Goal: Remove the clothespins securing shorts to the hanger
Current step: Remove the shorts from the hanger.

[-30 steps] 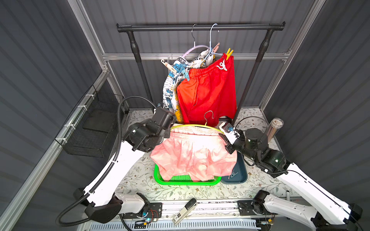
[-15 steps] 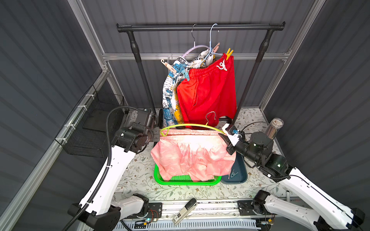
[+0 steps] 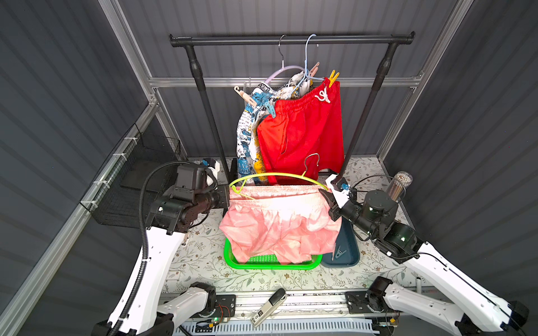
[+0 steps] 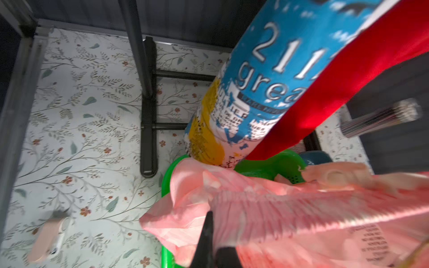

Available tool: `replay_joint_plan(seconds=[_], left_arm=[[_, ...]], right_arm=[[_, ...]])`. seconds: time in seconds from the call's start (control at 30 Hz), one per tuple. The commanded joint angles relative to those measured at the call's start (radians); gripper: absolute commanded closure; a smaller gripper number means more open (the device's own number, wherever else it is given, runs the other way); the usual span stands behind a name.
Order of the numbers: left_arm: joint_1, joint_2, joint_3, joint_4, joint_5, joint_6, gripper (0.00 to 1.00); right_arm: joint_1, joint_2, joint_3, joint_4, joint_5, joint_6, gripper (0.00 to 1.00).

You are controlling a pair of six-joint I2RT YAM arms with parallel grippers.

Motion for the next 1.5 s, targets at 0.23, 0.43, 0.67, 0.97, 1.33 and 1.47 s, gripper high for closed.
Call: replay_joint_plan(seconds=[0.23, 0.43, 0.67, 0.97, 1.33, 1.47], left_arm=[[-0.003, -0.024, -0.052, 0.046, 0.333, -0.042, 1.00], [-0.050, -0.056, -0.172, 0.179, 0.423, -0.094, 1.00], [-0.096, -0.054, -0.143, 0.148, 0.394, -0.059, 0.87], [-0.099, -0.039, -0.050, 0.032, 0.408, 0.050, 0.70], [-0.101, 0.002, 0.048, -0.106, 0.286, 0.135, 0.63], [-0.101, 0.035, 0.095, -0.230, -0.016, 0.158, 0.55]], right_arm=[[-0.005, 0.031, 0.029, 0.202, 0.076, 0.140, 1.00], [-0.005, 0.056, 0.035, 0.214, 0.087, 0.196, 1.00], [-0.003, 0.069, 0.043, 0.187, 0.089, 0.200, 1.00], [0.010, 0.029, 0.018, 0.107, 0.038, 0.171, 1.00], [0.050, 0.004, 0.051, 0.008, -0.040, 0.121, 1.00], [0.055, 0.022, 0.064, 0.001, -0.026, 0.096, 1.00]])
